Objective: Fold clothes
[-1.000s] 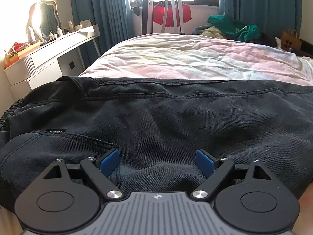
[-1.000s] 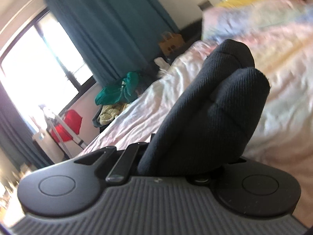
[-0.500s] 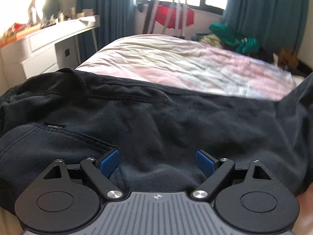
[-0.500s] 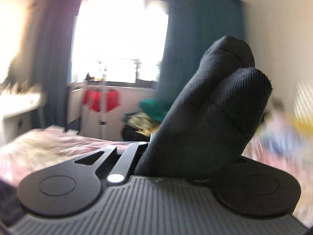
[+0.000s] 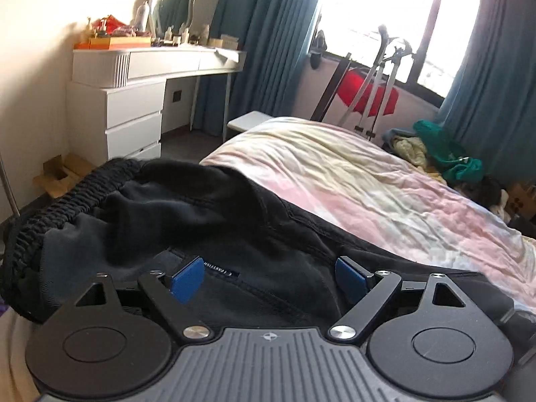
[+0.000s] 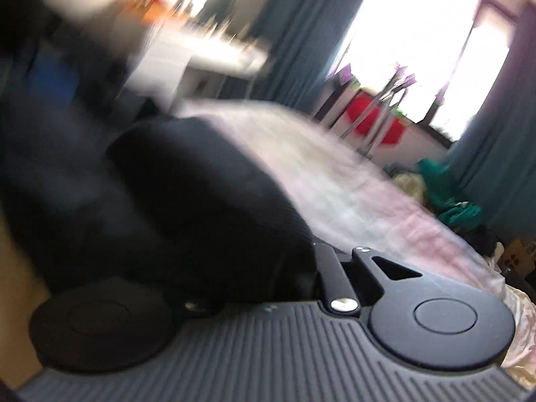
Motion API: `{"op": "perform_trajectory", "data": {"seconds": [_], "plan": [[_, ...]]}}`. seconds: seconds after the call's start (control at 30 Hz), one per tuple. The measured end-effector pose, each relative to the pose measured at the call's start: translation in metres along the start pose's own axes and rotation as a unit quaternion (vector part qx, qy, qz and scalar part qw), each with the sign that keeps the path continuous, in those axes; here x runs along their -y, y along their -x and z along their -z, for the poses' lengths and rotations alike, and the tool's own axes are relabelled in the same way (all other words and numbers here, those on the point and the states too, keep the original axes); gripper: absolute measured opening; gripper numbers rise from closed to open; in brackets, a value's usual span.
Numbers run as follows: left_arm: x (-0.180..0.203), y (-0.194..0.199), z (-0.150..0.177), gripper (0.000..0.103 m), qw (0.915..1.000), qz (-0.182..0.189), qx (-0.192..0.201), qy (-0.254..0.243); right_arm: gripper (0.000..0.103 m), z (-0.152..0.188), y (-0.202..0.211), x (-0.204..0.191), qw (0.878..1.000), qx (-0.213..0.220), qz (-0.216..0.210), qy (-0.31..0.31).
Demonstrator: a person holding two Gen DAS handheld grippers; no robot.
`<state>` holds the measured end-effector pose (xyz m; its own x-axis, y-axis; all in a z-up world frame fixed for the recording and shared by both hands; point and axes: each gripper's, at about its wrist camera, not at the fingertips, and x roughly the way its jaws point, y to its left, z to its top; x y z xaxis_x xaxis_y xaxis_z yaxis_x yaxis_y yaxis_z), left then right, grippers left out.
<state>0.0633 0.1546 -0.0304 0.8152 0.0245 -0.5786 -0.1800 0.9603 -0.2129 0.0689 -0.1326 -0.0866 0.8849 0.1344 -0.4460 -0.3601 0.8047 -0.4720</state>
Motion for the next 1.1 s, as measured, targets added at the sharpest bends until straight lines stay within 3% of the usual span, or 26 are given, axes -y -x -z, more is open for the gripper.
{"op": "perform_trajectory", "data": {"seconds": [0.07,0.2,0.33,0.47,0.6,0.87,1.1], "plan": [[0.004,0.001,0.0,0.087,1.0,0.004,0.003,-0.007,0.011,0.015,0.001,-0.005,1.0,0.001,0.002,0.009],[0.013,0.0,0.003,0.087,0.9994,0.034,0.009,-0.009,0.016,0.008,0.008,0.009,1.0,0.0,-0.02,-0.009],[0.021,-0.008,0.012,0.087,0.9979,0.06,-0.015,-0.019,0.034,0.008,0.024,0.032,0.994,-0.015,-0.081,-0.073],[0.022,-0.019,0.019,0.087,0.9953,0.086,-0.045,-0.004,0.065,0.017,0.046,0.062,0.974,-0.028,-0.155,-0.16],[0.023,-0.026,0.024,0.087,0.9915,0.113,-0.063,0.017,0.067,0.025,0.069,0.092,0.941,-0.041,-0.227,-0.246],[0.036,-0.031,0.034,0.087,0.9893,0.131,-0.064,0.01,0.069,0.074,0.049,0.126,0.899,-0.084,-0.15,-0.402],[0.051,-0.051,0.022,0.086,0.9904,0.114,-0.067,-0.04,0.068,0.118,0.031,0.154,0.838,-0.12,-0.073,-0.527]]}}
